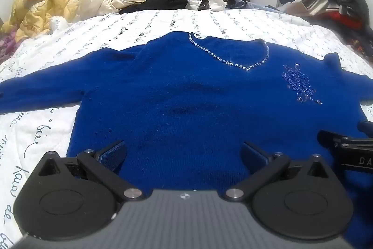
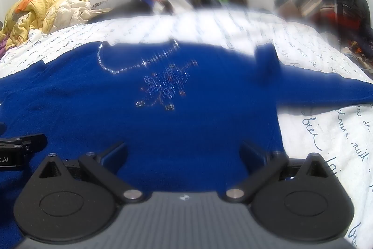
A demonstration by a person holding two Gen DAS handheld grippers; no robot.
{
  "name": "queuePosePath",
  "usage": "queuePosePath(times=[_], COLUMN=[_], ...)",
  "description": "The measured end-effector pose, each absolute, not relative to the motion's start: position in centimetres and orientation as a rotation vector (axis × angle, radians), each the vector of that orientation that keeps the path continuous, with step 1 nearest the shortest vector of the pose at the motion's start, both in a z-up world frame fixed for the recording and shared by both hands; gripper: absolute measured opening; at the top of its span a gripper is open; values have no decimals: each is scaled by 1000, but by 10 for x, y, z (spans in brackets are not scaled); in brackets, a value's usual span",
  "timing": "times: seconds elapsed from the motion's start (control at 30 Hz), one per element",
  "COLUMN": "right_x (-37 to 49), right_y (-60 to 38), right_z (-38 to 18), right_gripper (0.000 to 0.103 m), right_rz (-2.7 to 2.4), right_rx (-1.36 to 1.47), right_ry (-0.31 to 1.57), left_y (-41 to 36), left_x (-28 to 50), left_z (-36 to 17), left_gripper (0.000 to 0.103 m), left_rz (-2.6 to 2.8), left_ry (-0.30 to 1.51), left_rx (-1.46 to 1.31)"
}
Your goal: Fold small clothes
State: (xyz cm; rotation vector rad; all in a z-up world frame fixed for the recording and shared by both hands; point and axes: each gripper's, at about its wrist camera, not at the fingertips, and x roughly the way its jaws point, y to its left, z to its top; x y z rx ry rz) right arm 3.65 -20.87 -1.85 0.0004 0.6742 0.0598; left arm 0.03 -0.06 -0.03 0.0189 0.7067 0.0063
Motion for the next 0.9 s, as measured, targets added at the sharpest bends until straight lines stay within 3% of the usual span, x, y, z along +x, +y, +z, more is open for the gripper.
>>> queuePosePath(times=[0.9], right_x=[36], right_y=[-209], right_z=[-19], right_gripper=[103], right_rz=[61], right_rx=[1], right_ry=[675], left_y=[0], left_x=[0], left_z=[0], left_gripper=[103], left_rz=[1], left_ry=[704], left_rx=[3])
